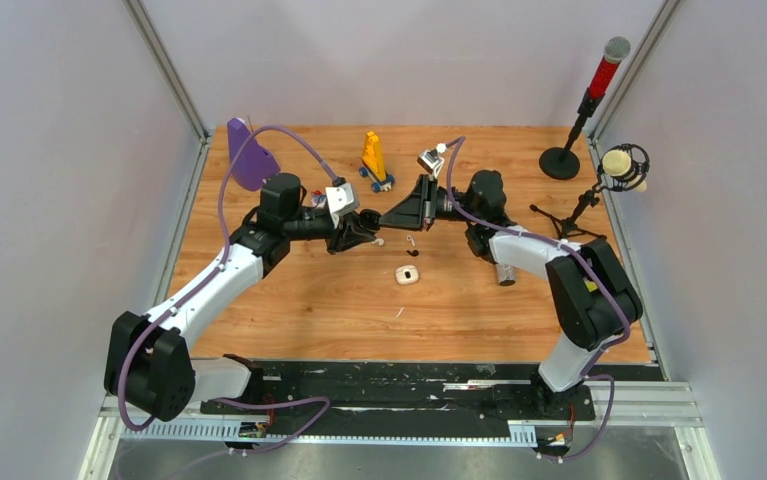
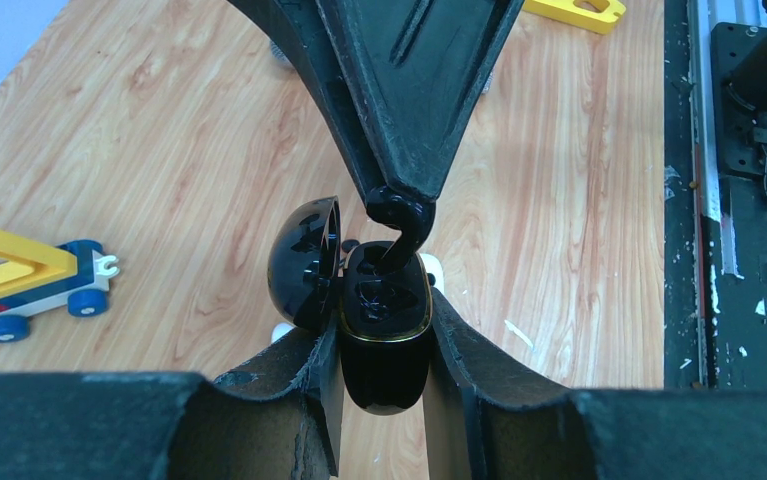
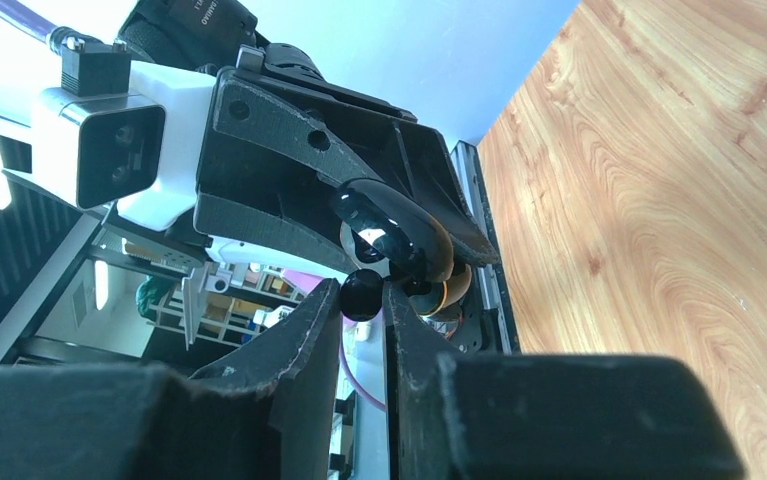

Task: Insert the wireless bluetooth earbuds into the charging case
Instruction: Place the earbud in the charging case.

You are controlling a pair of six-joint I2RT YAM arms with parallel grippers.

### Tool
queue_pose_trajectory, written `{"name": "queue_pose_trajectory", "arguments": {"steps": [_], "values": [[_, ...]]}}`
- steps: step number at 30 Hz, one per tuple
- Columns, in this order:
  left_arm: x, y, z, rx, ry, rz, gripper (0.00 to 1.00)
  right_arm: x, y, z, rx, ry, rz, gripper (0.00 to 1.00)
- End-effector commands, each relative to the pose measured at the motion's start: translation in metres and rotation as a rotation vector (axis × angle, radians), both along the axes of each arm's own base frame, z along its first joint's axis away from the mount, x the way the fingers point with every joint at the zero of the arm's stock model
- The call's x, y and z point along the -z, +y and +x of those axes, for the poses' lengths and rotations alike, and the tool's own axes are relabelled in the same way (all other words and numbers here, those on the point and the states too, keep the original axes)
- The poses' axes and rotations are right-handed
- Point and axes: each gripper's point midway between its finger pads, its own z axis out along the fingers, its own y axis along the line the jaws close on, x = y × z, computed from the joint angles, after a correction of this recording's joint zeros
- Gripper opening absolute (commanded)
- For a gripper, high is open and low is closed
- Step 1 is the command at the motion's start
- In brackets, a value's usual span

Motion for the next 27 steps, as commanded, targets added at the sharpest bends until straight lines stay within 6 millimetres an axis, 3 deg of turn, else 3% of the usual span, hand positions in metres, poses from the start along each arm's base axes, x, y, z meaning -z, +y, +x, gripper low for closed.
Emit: {"name": "queue_pose_trajectory", "arguments": {"steps": [1,19,27], "values": [[-0.035,-0.001,-0.004,0.028,-0.108,-0.061,0.12,0.005,-0.006,0.003,0.021,-0.022,-0.037,0.15],[-0.035,-0.002,-0.006,0.045,-0.104,-0.064,0.12,-0.001,-0.006,0.006,0.007,-0.043,-0.039,0.14],[-0.029,0.000,-0.004,0.035,-0.114,-0.050,0.12,-0.044,-0.012,-0.005,-0.044,-0.048,0.080,0.13]]}}
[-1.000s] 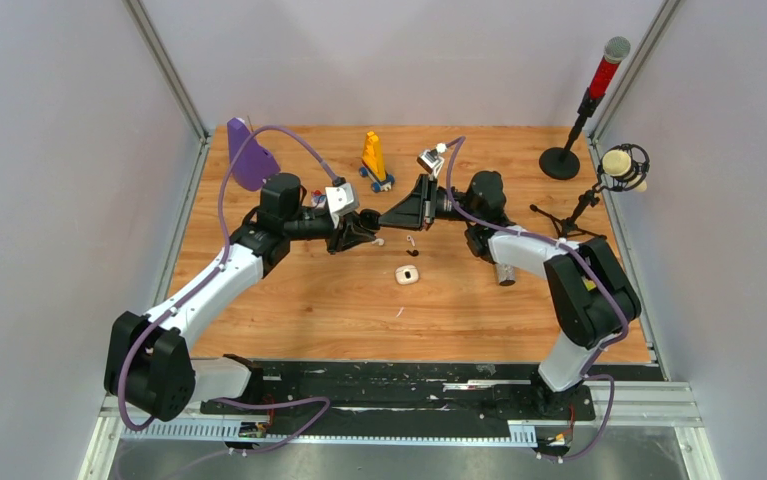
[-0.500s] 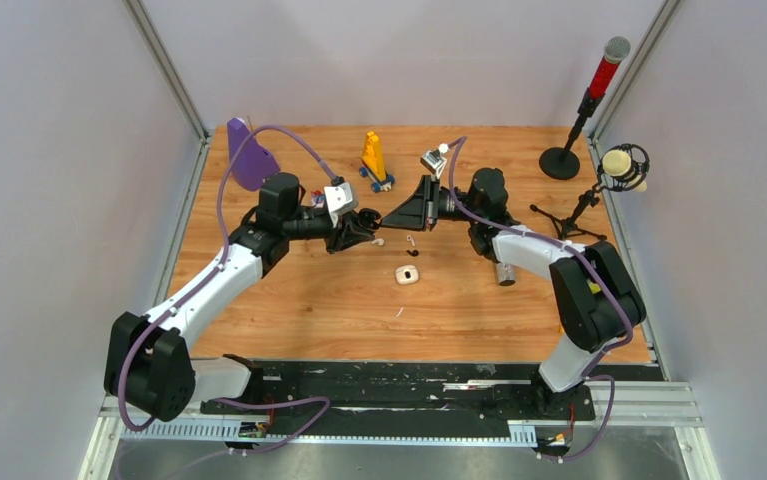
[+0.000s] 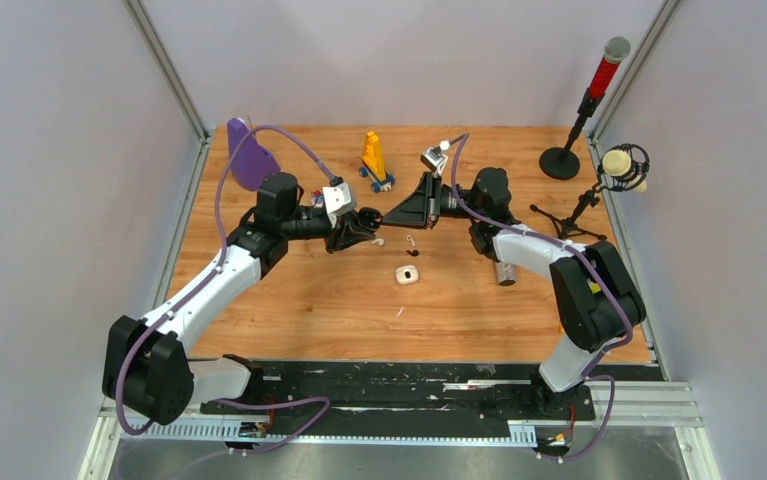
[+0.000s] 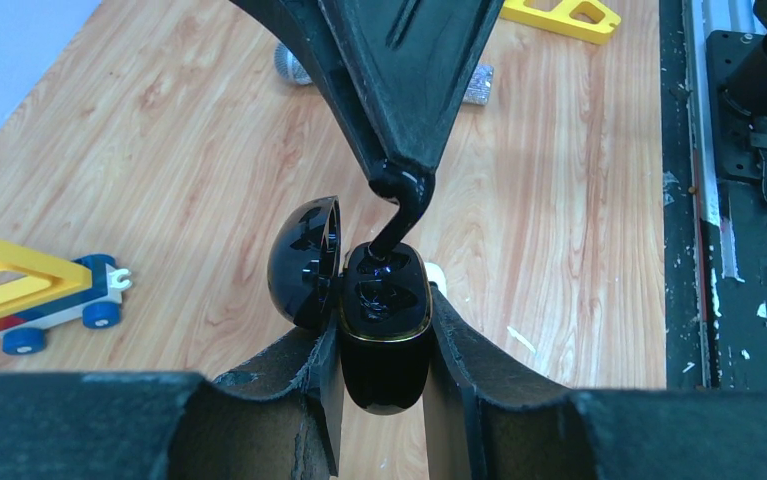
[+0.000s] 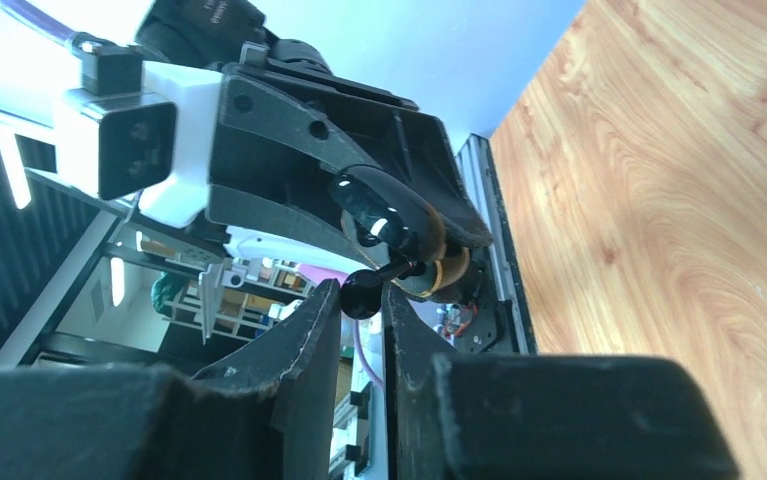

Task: Insert the wireless bluetooth earbuds into the charging case
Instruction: Place the earbud in the charging case.

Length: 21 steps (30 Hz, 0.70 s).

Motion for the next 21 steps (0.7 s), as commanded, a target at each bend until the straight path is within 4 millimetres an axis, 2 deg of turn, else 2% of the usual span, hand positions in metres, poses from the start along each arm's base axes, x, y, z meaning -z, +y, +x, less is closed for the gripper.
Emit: {"name": "queue_pose_trajectory", "arguments": {"steps": [1,4,10,21], "values": [[-0.023,-0.001,-0.002,0.024,-0.093,-0.037,0.12,-0.045,-0.005,-0.006,-0.034,-0.055,0.108,0.12],[-0.023,-0.001,-0.002,0.025,-0.096,-0.034,0.12,-0.052,-0.006,-0.008,-0.034,-0.048,0.137,0.12],[-0.024,-0.002,0.000,0.023,-0.091,-0.035,0.12,-0.046,-0.005,-0.005,-0.013,-0.019,0.165,0.12],[-0.026,-0.003,0.000,0.023,-0.088,-0.039,0.12,-0.035,0.013,-0.011,-0.045,0.000,0.173,0.12]]}}
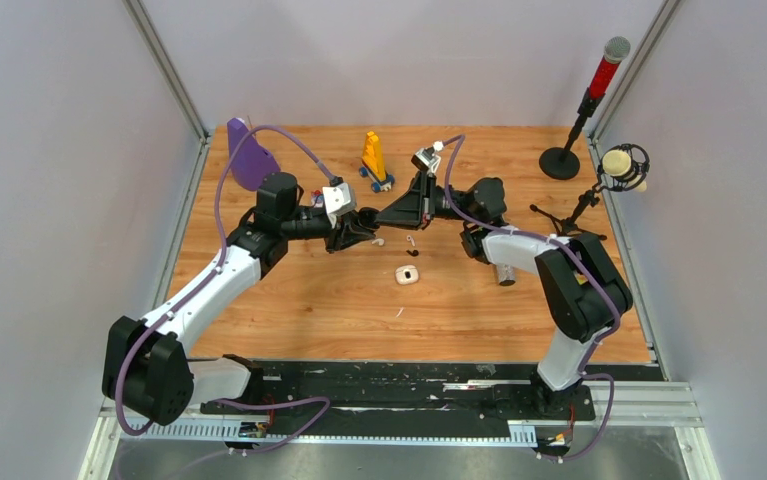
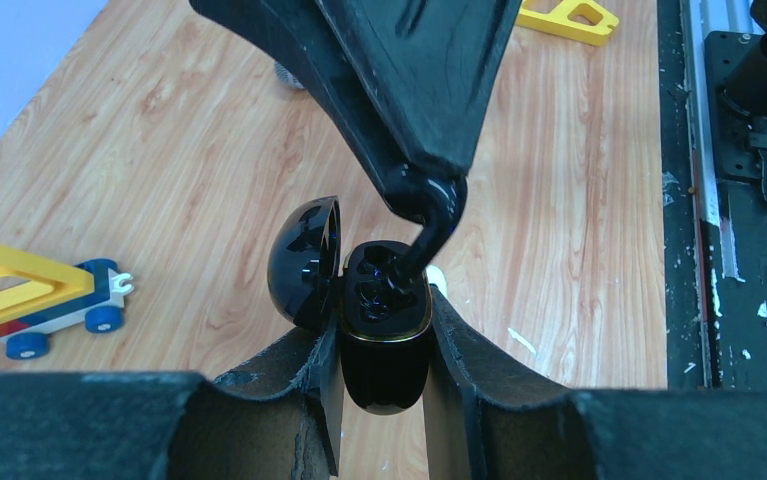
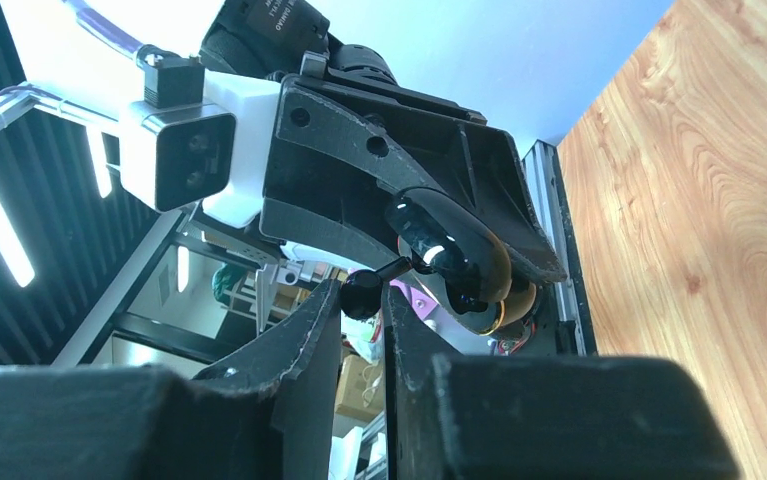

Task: Insert the wireless bluetooth earbuds into the charging case
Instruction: Place the earbud in the charging case.

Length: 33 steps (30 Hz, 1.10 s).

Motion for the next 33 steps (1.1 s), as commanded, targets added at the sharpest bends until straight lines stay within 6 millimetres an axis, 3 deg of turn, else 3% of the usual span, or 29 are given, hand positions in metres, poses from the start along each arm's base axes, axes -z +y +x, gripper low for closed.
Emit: {"name": "queue_pose_trajectory", "arguments": {"steps": [1,28,33], "values": [[-0.022,-0.002,0.001,0.017,-0.071,-0.032,0.12,-0.009,0.004,-0.001,0.010,-0.054,0.044,0.12],[-0.021,-0.006,-0.010,0.062,-0.060,-0.034,0.12,0.010,0.021,-0.006,-0.015,-0.053,0.015,0.12],[-0.018,-0.005,-0.010,0.059,-0.064,-0.024,0.12,0.005,0.022,-0.007,-0.019,-0.050,0.033,0.13]]}}
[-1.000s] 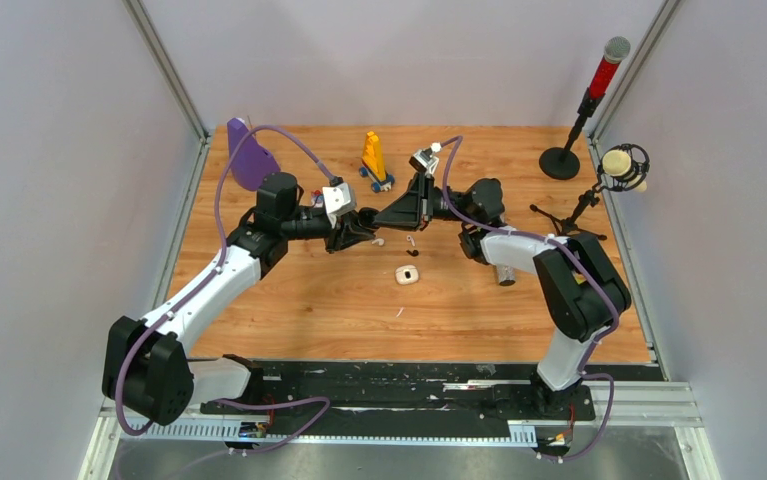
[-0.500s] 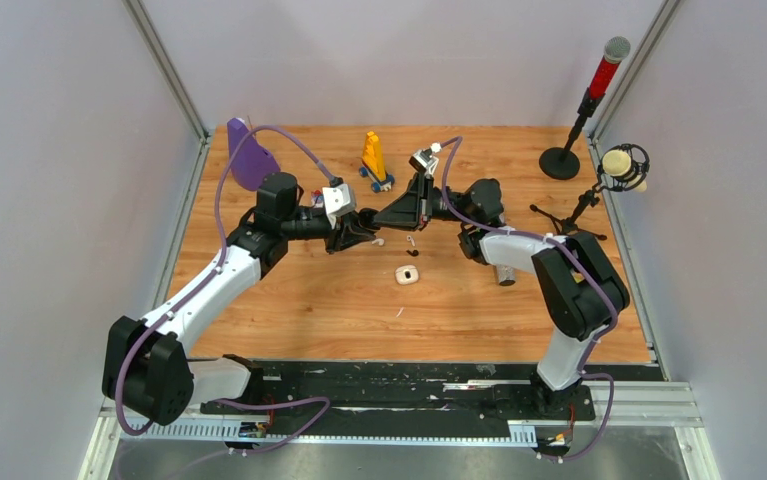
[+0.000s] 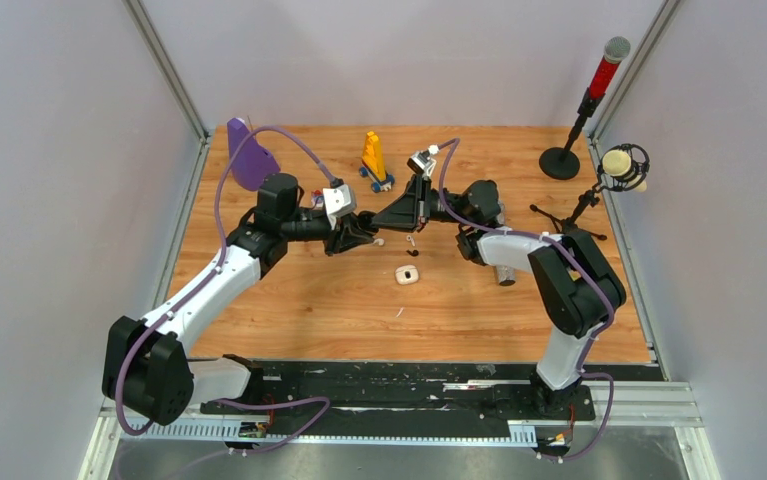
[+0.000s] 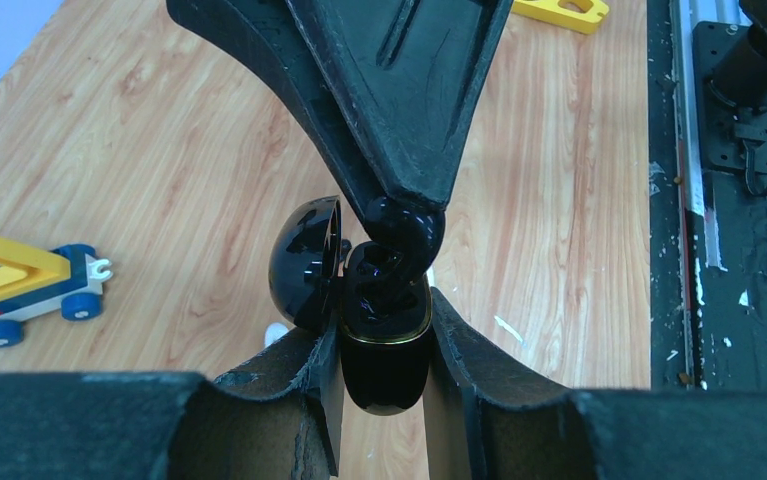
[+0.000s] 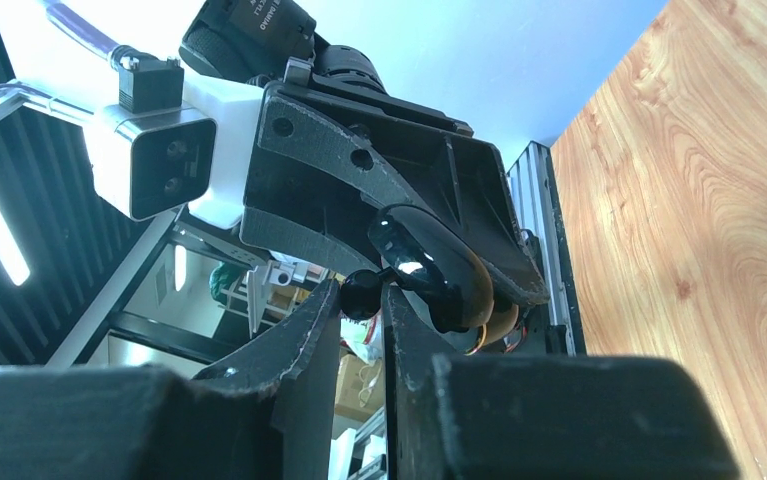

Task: Insert the wireless bluetooth earbuds into the charging case
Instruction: Place the earbud in the charging case.

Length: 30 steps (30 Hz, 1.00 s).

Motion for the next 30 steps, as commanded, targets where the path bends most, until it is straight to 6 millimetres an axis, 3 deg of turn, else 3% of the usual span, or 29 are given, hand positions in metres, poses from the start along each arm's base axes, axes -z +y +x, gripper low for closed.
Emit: {"name": "queue_pose_trajectory", "arguments": {"steps": [1,17,30], "values": [[-0.022,-0.006,-0.005,0.046,-0.094,-0.034,0.12,-0.008,0.010,-0.005,-0.009,-0.044,0.037,0.13],[-0.032,-0.005,-0.008,0.056,-0.115,-0.031,0.12,0.012,0.018,-0.008,-0.014,-0.016,-0.018,0.13],[-0.042,-0.002,-0.012,0.063,-0.135,-0.030,0.13,0.015,0.017,-0.009,-0.018,-0.032,-0.058,0.23]]}}
